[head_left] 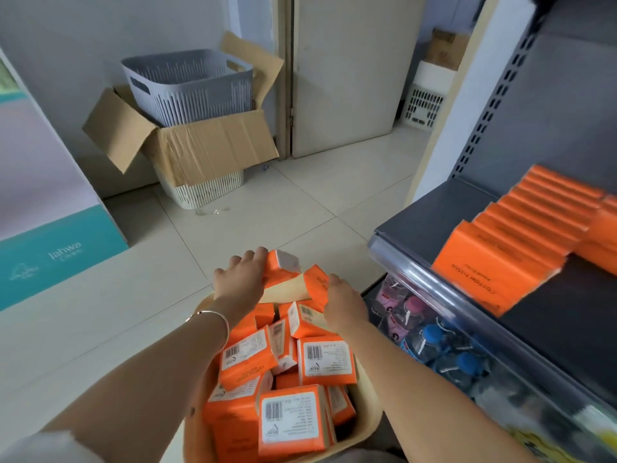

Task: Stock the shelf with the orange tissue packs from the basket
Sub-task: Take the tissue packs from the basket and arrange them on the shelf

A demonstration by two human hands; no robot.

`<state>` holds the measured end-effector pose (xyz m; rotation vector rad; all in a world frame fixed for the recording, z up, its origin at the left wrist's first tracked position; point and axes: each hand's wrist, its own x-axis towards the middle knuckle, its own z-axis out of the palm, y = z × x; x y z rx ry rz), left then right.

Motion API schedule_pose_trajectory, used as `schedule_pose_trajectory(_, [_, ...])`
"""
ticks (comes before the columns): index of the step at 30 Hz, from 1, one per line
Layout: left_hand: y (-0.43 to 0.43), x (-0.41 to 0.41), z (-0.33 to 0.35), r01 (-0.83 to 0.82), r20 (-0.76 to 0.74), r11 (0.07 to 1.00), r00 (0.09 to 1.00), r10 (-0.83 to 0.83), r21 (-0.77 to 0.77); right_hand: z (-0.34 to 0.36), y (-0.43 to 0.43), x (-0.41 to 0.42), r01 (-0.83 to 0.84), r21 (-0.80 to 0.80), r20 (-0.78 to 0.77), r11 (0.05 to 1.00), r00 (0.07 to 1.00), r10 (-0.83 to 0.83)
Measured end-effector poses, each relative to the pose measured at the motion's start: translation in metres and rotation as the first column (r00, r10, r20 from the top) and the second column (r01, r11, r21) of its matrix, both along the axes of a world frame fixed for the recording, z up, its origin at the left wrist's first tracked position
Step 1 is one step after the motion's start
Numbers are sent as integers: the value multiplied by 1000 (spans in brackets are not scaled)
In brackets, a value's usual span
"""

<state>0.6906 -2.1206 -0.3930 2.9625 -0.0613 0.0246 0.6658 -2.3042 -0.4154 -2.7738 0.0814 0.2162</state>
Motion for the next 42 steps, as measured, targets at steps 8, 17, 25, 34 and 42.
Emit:
schedule_pose_trajectory(8, [-36,-38,99,107,227,988,971,-81,-108,108,-23,-31,175,162,281,971,935,-215])
schedule_pose_trajectory(17, [-118,-73,179,293,501,951,840,-208,-97,203,-97,-83,281,174,602,944,727,-328])
schedule_pose_trajectory(25, [-211,-88,197,504,559,861,733,-389,-62,209,-200,-125,557,206,626,805,557,-546])
schedule_pose_trajectory(34, [-305,-67,188,558,527,827,684,-505,68,167,-299,-122,731,244,307,637,565,-766])
schedule_pose_trajectory(42, [-349,-29,184,590,558,788,601,-573,174,153,-347,-67,725,126,277,677,630,-726])
